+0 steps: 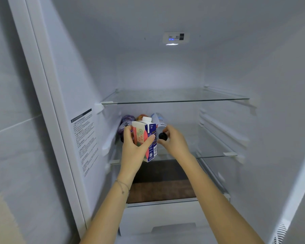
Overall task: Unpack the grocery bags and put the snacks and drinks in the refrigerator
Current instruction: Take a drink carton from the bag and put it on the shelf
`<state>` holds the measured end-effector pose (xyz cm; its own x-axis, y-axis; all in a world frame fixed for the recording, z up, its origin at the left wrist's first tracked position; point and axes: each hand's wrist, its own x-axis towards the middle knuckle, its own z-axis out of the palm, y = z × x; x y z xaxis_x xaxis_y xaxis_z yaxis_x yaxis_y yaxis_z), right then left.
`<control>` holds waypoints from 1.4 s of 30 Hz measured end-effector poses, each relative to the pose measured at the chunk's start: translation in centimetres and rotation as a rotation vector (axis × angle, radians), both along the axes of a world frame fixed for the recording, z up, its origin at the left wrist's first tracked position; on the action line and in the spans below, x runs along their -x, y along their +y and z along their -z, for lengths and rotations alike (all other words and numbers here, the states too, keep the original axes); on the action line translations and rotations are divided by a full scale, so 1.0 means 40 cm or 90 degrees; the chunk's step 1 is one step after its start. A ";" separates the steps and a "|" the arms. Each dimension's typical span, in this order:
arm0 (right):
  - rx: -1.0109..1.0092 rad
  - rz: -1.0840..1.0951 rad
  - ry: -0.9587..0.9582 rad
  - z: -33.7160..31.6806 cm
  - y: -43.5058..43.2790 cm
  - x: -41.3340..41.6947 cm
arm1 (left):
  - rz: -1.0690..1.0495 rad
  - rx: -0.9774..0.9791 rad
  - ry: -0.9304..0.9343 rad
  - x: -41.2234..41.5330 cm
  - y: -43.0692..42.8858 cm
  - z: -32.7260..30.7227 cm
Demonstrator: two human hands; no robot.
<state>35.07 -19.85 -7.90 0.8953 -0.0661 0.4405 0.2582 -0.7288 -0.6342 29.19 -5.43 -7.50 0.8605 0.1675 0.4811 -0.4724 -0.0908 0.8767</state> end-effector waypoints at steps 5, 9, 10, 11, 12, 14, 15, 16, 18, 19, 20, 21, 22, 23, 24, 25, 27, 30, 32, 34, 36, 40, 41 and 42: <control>-0.051 0.005 -0.081 -0.014 -0.052 0.077 | 0.011 -0.010 -0.008 0.005 -0.005 0.003; -0.105 -0.067 -0.118 -0.021 -0.059 0.147 | 0.019 -0.043 -0.030 0.010 -0.028 0.008; -0.140 -0.092 -0.105 -0.024 -0.058 0.159 | 0.021 -0.053 -0.037 0.011 -0.035 0.008; -0.176 -0.120 -0.092 -0.029 -0.056 0.171 | 0.026 -0.061 -0.042 0.012 -0.044 0.008; -0.203 -0.143 -0.080 -0.035 -0.056 0.181 | 0.032 -0.064 -0.047 0.015 -0.053 0.007; -0.228 -0.170 -0.052 -0.049 -0.053 0.198 | 0.048 -0.066 -0.062 0.022 -0.069 0.003; -0.240 -0.179 -0.040 -0.056 -0.052 0.204 | 0.056 -0.070 -0.069 0.025 -0.075 0.003; -0.254 -0.191 -0.030 -0.061 -0.052 0.209 | 0.064 -0.075 -0.073 0.027 -0.080 0.003; -0.285 -0.218 -0.020 -0.070 -0.055 0.216 | 0.083 -0.086 -0.076 0.025 -0.084 0.008; -0.295 -0.228 -0.015 -0.076 -0.057 0.219 | 0.096 -0.088 -0.073 0.022 -0.084 0.010; -0.298 -0.234 -0.010 -0.080 -0.062 0.221 | 0.111 -0.086 -0.069 0.022 -0.084 0.012; -0.298 -0.241 -0.006 -0.083 -0.066 0.222 | 0.122 -0.083 -0.066 0.021 -0.084 0.014; -0.299 -0.247 -0.001 -0.085 -0.072 0.223 | 0.129 -0.079 -0.063 0.021 -0.083 0.013; -0.306 -0.251 0.005 -0.085 -0.077 0.224 | 0.132 -0.079 -0.058 0.020 -0.082 0.013; -0.311 -0.251 0.012 -0.085 -0.082 0.226 | 0.132 -0.083 -0.053 0.019 -0.080 0.013; -0.307 -0.241 0.014 -0.084 -0.087 0.227 | 0.126 -0.093 -0.050 0.018 -0.078 0.013; -0.271 -0.202 0.010 -0.082 -0.099 0.228 | 0.100 -0.130 -0.048 0.016 -0.076 0.014; -0.258 -0.153 0.003 -0.080 -0.108 0.216 | 0.077 -0.184 -0.063 0.023 -0.078 0.015; -0.281 -0.073 -0.028 -0.079 -0.113 0.196 | 0.044 -0.239 -0.095 0.027 -0.073 0.017; -0.271 0.048 -0.076 -0.078 -0.124 0.166 | -0.068 -0.365 -0.147 0.024 -0.060 0.025; -0.213 0.156 -0.133 -0.074 -0.139 0.128 | -0.210 -0.499 -0.199 0.021 -0.049 0.037; -0.155 0.228 -0.127 -0.076 -0.170 0.061 | -0.307 -0.564 -0.225 0.012 -0.048 0.053; -0.149 0.220 -0.102 -0.074 -0.178 0.051 | -0.315 -0.576 -0.225 0.006 -0.048 0.056; -0.141 0.206 -0.067 -0.069 -0.188 0.041 | -0.322 -0.590 -0.221 0.001 -0.048 0.058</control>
<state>33.42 -27.38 -5.16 0.7635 -0.4410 0.4718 0.1093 -0.6318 -0.7674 29.15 -7.35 -9.83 0.5882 -0.0879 0.8039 -0.4022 -0.8942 0.1966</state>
